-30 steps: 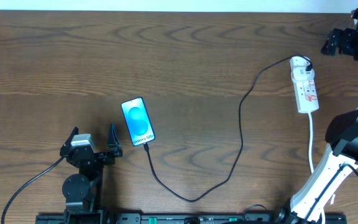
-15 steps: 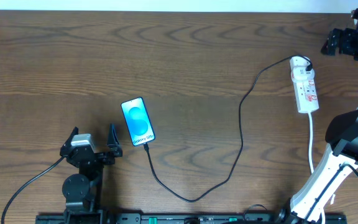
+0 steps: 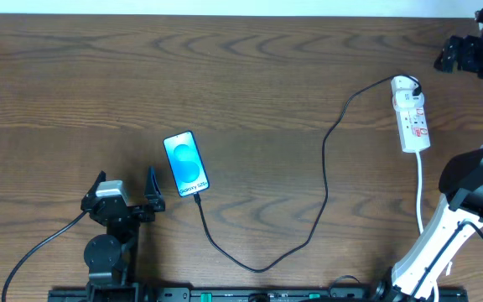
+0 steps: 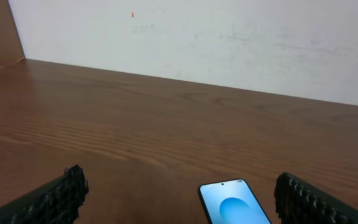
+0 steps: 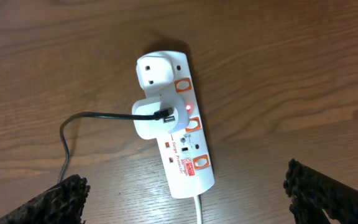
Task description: Plug charger to phone and switch on socket
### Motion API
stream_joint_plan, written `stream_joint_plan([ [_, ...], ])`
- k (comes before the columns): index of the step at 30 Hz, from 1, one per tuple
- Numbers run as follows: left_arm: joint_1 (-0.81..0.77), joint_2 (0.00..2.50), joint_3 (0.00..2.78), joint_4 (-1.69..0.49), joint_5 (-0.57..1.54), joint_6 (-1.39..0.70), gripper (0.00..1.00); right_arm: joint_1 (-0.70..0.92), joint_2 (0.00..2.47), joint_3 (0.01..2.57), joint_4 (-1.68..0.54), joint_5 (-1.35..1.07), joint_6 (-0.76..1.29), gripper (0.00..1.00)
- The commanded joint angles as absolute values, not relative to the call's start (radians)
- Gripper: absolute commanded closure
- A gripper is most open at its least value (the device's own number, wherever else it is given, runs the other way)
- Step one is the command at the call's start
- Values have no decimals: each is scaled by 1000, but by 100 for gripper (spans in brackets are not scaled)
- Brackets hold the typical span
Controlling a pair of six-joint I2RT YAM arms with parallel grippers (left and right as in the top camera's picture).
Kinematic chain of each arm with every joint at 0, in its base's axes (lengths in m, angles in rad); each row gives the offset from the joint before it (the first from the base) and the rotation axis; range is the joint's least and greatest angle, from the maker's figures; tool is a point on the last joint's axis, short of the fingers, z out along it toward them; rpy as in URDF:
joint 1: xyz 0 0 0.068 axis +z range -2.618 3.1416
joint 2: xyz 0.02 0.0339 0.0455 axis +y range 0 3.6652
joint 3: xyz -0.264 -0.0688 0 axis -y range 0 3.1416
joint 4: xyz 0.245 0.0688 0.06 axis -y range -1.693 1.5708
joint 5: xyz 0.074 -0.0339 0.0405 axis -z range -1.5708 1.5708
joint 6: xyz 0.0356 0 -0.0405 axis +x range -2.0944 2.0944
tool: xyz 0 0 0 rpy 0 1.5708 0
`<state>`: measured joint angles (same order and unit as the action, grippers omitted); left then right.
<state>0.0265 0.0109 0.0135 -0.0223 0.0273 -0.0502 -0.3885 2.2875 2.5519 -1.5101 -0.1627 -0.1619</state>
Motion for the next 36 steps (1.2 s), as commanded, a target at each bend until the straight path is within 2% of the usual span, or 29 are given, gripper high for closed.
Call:
stream_joint_plan([
  [1,33,4,4,-71,14,-38,2,-385,2195,2571,-1509,-159,-155,1],
  [9,33,4,4,-71,14,-38,2,-381,2043,2471,-1380,-172,-165,1],
  [19,33,4,4,-71,14,-38,2,-333,1756,1958,-974,-299,-162,1],
  [36,33,4,4,-71,14,-38,2,-133,1279,1118,-261,-301,-162,1],
])
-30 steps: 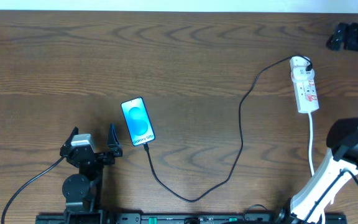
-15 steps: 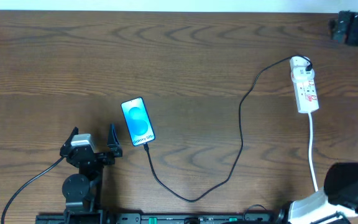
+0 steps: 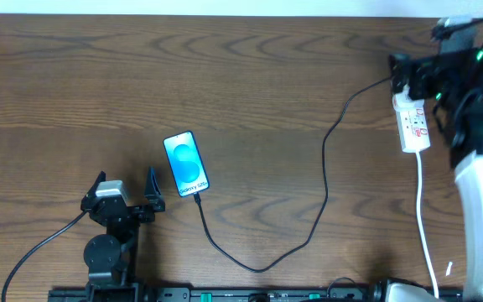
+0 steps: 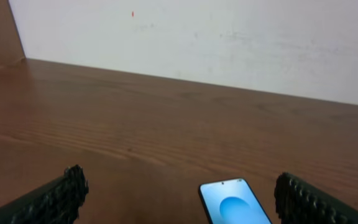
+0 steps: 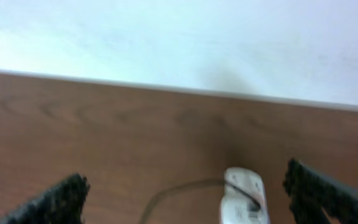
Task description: Plug charger to phone and switch on socket
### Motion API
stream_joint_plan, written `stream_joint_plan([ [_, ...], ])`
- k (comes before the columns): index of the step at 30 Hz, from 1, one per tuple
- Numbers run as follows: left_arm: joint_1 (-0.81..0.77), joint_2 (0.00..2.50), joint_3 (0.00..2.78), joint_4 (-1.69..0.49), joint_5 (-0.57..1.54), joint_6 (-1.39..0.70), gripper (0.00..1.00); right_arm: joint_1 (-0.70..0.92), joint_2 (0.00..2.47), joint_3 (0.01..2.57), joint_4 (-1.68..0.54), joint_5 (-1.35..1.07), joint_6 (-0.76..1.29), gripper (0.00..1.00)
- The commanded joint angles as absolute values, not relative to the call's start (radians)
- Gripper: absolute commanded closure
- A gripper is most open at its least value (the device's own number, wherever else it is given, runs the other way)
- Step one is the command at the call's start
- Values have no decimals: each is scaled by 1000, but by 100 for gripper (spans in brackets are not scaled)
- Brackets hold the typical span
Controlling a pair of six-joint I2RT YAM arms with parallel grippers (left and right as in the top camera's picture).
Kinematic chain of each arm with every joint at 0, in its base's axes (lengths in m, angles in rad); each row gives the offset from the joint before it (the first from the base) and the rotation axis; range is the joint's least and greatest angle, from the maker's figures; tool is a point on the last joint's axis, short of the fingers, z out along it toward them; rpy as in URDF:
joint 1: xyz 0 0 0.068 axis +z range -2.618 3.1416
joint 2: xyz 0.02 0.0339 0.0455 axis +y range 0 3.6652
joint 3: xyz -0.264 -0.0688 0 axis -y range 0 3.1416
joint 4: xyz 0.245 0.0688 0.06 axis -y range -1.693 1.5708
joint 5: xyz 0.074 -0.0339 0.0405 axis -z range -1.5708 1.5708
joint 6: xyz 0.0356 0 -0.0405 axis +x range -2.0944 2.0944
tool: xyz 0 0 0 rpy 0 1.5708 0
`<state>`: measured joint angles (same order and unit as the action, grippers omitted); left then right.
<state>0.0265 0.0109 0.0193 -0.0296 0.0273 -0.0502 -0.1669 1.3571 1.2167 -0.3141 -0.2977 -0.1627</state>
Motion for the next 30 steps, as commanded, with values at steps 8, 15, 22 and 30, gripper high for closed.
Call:
stream_joint_plan([
  [8,33,4,4,-71,14,-38,2,-75,1114,851,-41,-295,-162,1],
  [15,33,4,4,-71,14,-38,2,-39,1011,712,64,-246,-162,1],
  [22,33,4,4,-71,14,-38,2,7,885,619,64,-153,-163,1],
  [30,33,4,4,-71,14,-38,2,49,723,517,59,-53,-163,1],
])
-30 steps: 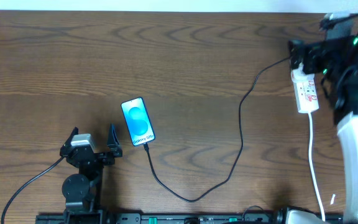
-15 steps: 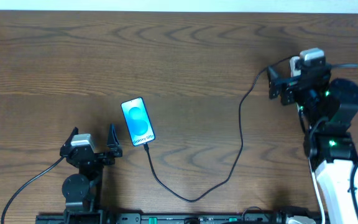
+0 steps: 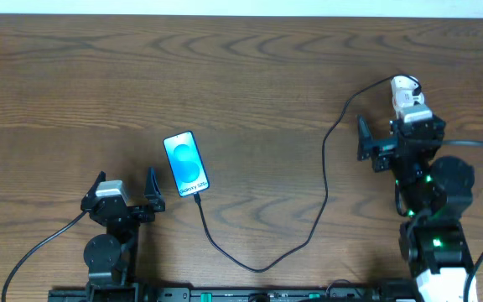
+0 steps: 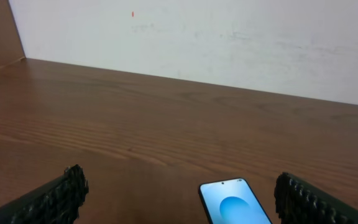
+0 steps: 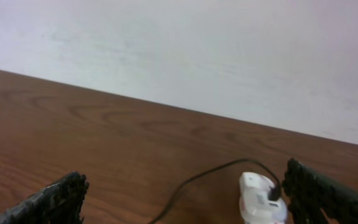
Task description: Plug charger to phone and switch on socket
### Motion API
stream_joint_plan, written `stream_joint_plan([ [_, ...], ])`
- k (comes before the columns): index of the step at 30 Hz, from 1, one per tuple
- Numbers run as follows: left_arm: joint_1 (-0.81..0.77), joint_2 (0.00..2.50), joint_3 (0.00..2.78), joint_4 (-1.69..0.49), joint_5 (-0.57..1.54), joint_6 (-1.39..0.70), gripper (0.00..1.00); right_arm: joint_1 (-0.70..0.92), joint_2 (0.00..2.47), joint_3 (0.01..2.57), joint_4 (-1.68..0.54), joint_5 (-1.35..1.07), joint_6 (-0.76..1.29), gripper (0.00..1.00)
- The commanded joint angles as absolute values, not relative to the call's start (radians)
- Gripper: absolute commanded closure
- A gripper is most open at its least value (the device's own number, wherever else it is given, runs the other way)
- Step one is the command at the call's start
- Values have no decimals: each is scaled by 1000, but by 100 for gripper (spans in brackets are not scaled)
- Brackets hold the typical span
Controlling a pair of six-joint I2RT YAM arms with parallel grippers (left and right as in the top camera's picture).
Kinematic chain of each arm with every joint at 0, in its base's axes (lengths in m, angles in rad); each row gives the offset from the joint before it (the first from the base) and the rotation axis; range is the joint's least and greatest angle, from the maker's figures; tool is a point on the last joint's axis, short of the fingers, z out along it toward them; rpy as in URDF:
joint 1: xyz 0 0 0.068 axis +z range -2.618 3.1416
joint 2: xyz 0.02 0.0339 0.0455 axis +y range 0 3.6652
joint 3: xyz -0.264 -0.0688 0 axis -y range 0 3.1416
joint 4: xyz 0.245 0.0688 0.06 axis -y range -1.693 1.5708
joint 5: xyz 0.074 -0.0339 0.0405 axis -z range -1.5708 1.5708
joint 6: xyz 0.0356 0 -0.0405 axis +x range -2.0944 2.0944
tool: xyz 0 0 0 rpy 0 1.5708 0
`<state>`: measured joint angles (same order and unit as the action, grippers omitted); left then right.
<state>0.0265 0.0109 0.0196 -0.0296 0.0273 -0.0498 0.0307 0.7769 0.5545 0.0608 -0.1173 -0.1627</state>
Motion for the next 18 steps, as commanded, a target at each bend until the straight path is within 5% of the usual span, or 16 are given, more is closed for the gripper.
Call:
stream_joint_plan([
  [1,33,4,4,-71,14,-38,2,52,707,506,59,-50,-163,1],
  [18,33,4,4,-71,14,-38,2,60,395,219,57,-56,-165,1],
])
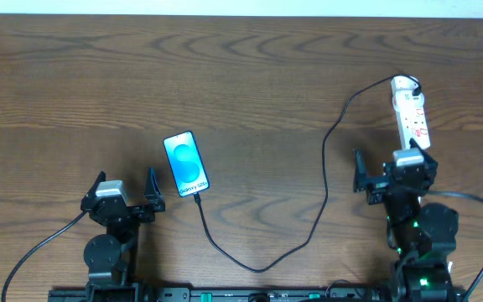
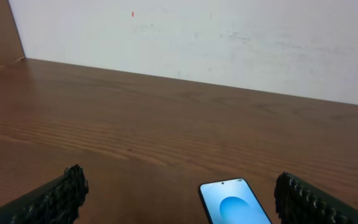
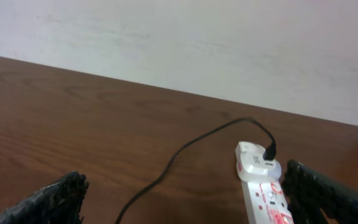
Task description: Plug charger to phone and switch on socket
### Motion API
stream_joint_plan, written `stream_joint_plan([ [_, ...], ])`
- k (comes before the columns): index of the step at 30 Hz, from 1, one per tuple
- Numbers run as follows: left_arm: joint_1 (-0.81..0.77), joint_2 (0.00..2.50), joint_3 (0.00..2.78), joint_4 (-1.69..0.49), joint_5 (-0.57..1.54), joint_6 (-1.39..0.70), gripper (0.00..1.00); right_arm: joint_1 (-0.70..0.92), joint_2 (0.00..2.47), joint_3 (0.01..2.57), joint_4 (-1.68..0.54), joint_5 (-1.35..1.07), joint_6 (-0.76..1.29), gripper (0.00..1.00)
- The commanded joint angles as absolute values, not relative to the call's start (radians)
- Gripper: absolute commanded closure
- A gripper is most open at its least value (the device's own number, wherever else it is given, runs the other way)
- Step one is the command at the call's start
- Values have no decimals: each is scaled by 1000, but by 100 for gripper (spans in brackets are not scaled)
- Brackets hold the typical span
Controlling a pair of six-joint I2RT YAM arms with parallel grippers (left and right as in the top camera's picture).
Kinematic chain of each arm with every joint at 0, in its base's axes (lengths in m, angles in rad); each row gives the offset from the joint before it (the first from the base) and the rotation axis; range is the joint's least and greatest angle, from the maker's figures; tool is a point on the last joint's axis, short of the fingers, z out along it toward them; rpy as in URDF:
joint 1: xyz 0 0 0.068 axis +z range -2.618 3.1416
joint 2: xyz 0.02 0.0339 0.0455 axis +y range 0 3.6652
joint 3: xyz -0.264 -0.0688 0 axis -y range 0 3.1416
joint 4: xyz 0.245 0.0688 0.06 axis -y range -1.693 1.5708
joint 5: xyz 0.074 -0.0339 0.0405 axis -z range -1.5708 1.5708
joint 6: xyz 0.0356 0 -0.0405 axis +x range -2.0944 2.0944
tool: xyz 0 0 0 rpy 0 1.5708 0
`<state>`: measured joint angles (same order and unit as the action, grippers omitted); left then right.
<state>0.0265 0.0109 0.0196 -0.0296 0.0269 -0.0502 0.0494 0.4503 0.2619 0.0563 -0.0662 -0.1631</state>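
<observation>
The phone (image 1: 185, 163) lies face up with its blue screen lit, also visible low in the left wrist view (image 2: 235, 200). A black cable (image 1: 324, 180) runs from the phone's near end in a loop to the white charger plugged into the far end of the white power strip (image 1: 411, 107). The strip (image 3: 263, 186) with its red markings lies just ahead of my right gripper (image 3: 185, 200). That right gripper (image 1: 392, 164) stands open, short of the strip's near end. My left gripper (image 1: 125, 183) rests open to the left of the phone, with the phone between the fingertips (image 2: 55, 199) in its own view.
A white wall borders the far edge of the brown wooden table (image 1: 250, 75). The strip's own white lead is hidden under the right arm. Both arm bases stand at the table's front edge.
My right gripper has drawn back toward the table's front, from the strip's near end to a spot short of it. The whole strip now shows. The left arm, phone and cable are unchanged.
First my right gripper hung open at the far right, looking down on the strip, where a red lamp glowed beside the charger. Then it was over the strip, then low at the strip's near end, and now further back. The left arm never moved.
</observation>
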Motion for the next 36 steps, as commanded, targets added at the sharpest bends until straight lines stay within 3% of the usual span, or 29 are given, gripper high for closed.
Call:
stream_joint_plan([
  [1,33,4,4,-71,14,-38,2,60,375,204,57,-56,-165,1],
  [14,33,4,4,-71,14,-38,2,60,86,4,56,-62,-134,1],
  [24,33,4,4,-71,14,-38,2,60,4,6,-71,-62,-128,1],
  [36,33,4,4,-71,14,-38,2,60,5,6,-75,-51,-129,1],
])
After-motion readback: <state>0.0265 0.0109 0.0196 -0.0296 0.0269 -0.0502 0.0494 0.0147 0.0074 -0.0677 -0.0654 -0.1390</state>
